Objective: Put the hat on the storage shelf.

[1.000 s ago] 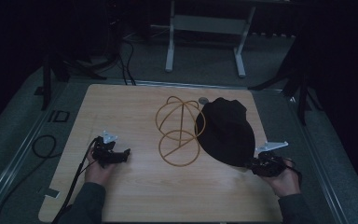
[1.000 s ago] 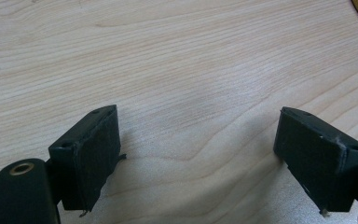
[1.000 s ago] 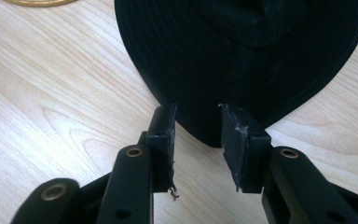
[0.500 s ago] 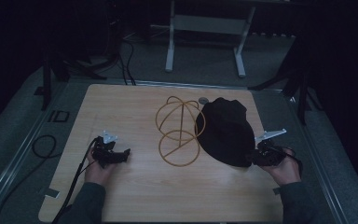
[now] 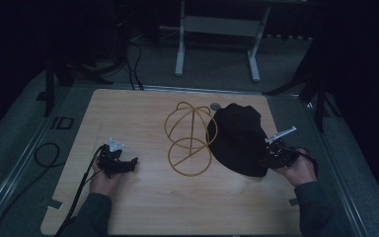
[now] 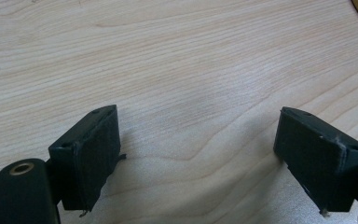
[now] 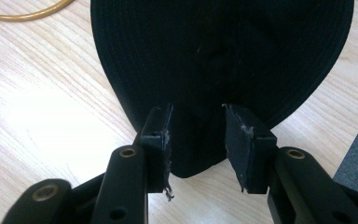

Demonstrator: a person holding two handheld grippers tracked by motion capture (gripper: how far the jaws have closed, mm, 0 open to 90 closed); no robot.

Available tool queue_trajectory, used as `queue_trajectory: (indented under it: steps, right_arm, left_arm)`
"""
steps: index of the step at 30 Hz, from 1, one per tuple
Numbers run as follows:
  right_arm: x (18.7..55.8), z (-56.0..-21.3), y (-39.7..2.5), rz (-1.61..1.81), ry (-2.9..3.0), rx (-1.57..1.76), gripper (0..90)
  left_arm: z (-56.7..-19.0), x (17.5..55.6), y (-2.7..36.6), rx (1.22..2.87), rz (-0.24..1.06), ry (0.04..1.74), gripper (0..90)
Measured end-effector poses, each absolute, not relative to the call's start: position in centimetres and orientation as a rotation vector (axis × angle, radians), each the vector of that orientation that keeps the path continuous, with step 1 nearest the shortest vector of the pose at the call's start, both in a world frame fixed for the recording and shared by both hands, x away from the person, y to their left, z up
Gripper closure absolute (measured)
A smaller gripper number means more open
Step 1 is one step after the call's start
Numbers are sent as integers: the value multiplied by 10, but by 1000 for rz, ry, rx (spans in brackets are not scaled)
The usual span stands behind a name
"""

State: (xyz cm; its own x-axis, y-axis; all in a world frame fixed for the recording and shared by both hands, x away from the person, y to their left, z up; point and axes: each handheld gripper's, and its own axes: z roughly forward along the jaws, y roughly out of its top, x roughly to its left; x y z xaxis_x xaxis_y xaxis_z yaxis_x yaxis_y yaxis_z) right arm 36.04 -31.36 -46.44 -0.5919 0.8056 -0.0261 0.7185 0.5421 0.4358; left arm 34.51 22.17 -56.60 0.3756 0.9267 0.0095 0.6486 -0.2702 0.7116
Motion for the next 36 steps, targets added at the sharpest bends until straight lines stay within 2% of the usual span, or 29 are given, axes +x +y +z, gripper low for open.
queue_trajectory:
  steps: [20, 36]
  right_arm:
    - [385, -448, -301, 453, 2615, 1264, 588]
    - [410, -443, -287, 375, 2657, 1293, 517]
  left_arm:
    - [-566, 345, 222, 2018, 576, 1353, 148]
    - [-566, 345, 222, 2016, 576, 1353, 148]
